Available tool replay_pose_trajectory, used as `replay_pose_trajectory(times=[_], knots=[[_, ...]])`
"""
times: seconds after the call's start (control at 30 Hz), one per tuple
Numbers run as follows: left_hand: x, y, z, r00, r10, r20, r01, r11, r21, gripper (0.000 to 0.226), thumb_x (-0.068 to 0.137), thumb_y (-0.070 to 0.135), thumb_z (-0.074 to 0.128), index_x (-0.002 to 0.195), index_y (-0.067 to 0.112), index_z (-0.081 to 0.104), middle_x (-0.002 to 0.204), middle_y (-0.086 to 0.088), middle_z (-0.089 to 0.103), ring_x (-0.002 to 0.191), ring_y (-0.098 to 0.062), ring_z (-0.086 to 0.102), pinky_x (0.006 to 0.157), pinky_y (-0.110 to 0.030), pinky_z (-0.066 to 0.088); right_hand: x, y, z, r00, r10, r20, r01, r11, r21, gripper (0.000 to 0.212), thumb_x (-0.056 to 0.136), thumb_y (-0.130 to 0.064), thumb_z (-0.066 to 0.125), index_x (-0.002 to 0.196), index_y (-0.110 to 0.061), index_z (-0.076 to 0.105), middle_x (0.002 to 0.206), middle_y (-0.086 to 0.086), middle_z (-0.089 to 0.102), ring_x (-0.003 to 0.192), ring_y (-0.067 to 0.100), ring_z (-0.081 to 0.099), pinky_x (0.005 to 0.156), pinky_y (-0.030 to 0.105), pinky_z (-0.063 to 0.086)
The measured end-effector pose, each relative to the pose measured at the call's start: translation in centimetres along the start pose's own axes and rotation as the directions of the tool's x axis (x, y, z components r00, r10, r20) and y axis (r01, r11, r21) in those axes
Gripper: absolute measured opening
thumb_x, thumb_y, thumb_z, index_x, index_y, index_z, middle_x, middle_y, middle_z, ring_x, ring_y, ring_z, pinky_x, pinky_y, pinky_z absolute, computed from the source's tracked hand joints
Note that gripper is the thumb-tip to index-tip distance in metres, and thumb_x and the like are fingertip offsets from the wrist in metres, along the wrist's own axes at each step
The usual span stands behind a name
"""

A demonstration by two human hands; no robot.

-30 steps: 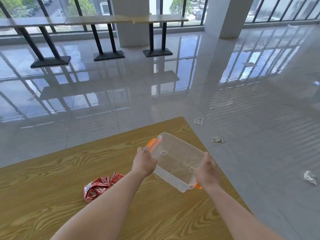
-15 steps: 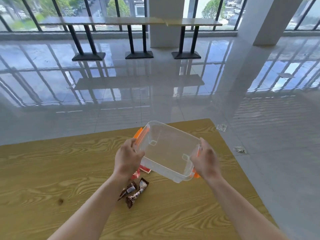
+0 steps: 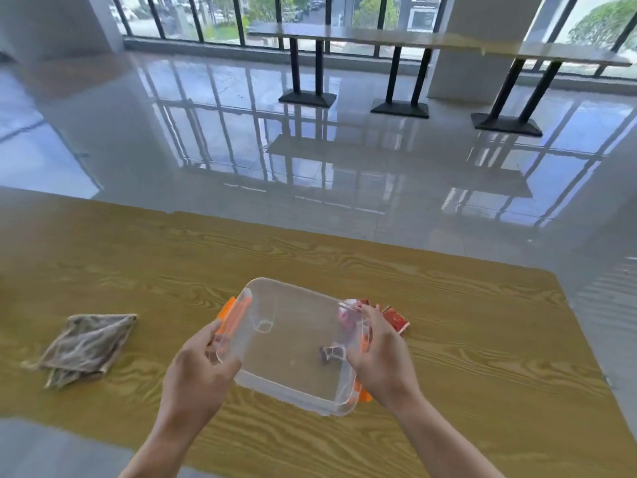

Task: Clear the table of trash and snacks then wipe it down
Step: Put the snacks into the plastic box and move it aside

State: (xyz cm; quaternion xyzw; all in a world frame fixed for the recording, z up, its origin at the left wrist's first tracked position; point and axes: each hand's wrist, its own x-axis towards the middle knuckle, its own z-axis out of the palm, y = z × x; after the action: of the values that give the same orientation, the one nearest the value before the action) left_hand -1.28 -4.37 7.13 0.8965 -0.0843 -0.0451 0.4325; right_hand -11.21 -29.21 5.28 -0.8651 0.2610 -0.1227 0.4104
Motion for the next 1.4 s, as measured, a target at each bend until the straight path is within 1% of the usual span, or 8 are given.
replay_pose_trajectory(times=[0.13, 0.33, 0.6, 0.73, 0.87, 1.03, 1.17, 1.4], knots=[[-1.9, -3.7, -0.7, 0.994, -0.110, 0.020, 0.109, 0.994, 0.028, 0.046, 0.088, 0.014, 0.066, 0.132, 0.023, 0.060, 0.098, 0.011, 0.069, 0.085, -0.009, 0.065, 0.067, -0.031, 0.047, -2.2, 0.9, 3.2, 0.993, 0.065, 0.102, -0.060, 0.997, -0.051, 0.054, 0.088, -0.032, 0.059, 0.140, -0.024, 0.048, 0.130, -0.010, 0.063, 0.120, 0.013, 0.059, 0.096, 0.032, 0.048], [-3.2, -6.4, 0.1, 0.968, -0.249, 0.037, 0.246, 0.968, 0.056, 0.054, 0.086, 0.012, 0.068, 0.138, 0.017, 0.057, 0.107, -0.002, 0.069, 0.091, -0.018, 0.064, 0.077, -0.037, 0.048, -4.4, 1.8, 5.6, 0.983, 0.113, 0.148, -0.101, 0.991, -0.086, 0.067, 0.081, -0.020, 0.069, 0.143, -0.026, 0.043, 0.133, -0.009, 0.057, 0.124, 0.011, 0.054, 0.093, 0.024, 0.044], [-3.3, -8.1, 0.9, 0.976, -0.208, 0.057, 0.202, 0.974, 0.104, 0.069, 0.075, 0.005, 0.074, 0.140, 0.017, 0.053, 0.104, 0.006, 0.051, 0.087, -0.004, 0.053, 0.066, -0.025, 0.038, -5.2, 2.2, 6.6, 0.986, 0.095, 0.136, -0.091, 0.995, -0.036, 0.053, 0.086, -0.024, 0.069, 0.134, -0.030, 0.045, 0.121, -0.016, 0.057, 0.112, 0.004, 0.055, 0.088, 0.024, 0.046], [-3.1, -8.9, 1.3, 0.974, -0.222, 0.045, 0.217, 0.971, 0.105, 0.063, 0.078, 0.006, 0.072, 0.138, 0.017, 0.054, 0.113, 0.001, 0.051, 0.087, -0.005, 0.055, 0.072, -0.035, 0.041, -4.0, 2.8, 5.3, 0.987, 0.137, 0.081, -0.137, 0.991, 0.004, 0.031, 0.092, -0.042, 0.064, 0.118, -0.038, 0.049, 0.099, -0.015, 0.059, 0.089, 0.009, 0.060, 0.078, 0.032, 0.051], [-2.3, -8.1, 1.4, 0.990, -0.140, 0.006, 0.135, 0.966, 0.221, 0.060, 0.085, 0.023, 0.065, 0.143, 0.024, 0.048, 0.117, 0.002, 0.049, 0.095, -0.019, 0.055, 0.078, -0.038, 0.042, -0.4, 5.9, 3.2, 0.996, 0.092, 0.004, -0.090, 0.976, -0.197, 0.013, 0.092, -0.022, 0.066, 0.105, -0.023, 0.070, 0.087, -0.009, 0.066, 0.080, 0.013, 0.061, 0.068, 0.026, 0.047], [-1.4, -7.0, 2.6, 0.991, 0.123, 0.047, -0.132, 0.893, 0.430, 0.084, 0.081, 0.025, 0.072, 0.151, 0.048, 0.032, 0.117, 0.006, 0.058, 0.114, -0.023, 0.053, 0.093, -0.043, 0.046, 3.0, 9.2, 3.0, 0.971, -0.019, 0.237, 0.160, 0.791, -0.590, 0.031, 0.091, -0.007, 0.058, 0.118, -0.018, 0.068, 0.111, -0.003, 0.064, 0.105, 0.018, 0.055, 0.082, 0.033, 0.055], [-0.2, -7.7, 3.7, 0.982, 0.149, 0.116, -0.181, 0.920, 0.349, 0.079, 0.086, 0.021, 0.070, 0.154, 0.033, 0.033, 0.140, 0.000, 0.052, 0.129, -0.023, 0.048, 0.104, -0.040, 0.043, 3.3, 10.2, 3.8, 0.930, -0.080, 0.360, 0.313, 0.686, -0.657, 0.030, 0.087, 0.001, 0.051, 0.103, -0.017, 0.068, 0.098, -0.002, 0.061, 0.091, 0.019, 0.053, 0.076, 0.032, 0.052], [-0.5, -8.3, 4.1, 0.984, 0.142, 0.103, -0.171, 0.910, 0.376, 0.082, 0.086, 0.024, 0.069, 0.155, 0.036, 0.027, 0.135, -0.002, 0.050, 0.119, -0.024, 0.054, 0.091, -0.039, 0.050, 2.3, 11.3, 3.9, 0.900, -0.126, 0.417, 0.402, 0.610, -0.683, 0.027, 0.091, -0.002, 0.049, 0.083, -0.017, 0.070, 0.087, -0.005, 0.060, 0.081, 0.016, 0.045, 0.071, 0.029, 0.045]])
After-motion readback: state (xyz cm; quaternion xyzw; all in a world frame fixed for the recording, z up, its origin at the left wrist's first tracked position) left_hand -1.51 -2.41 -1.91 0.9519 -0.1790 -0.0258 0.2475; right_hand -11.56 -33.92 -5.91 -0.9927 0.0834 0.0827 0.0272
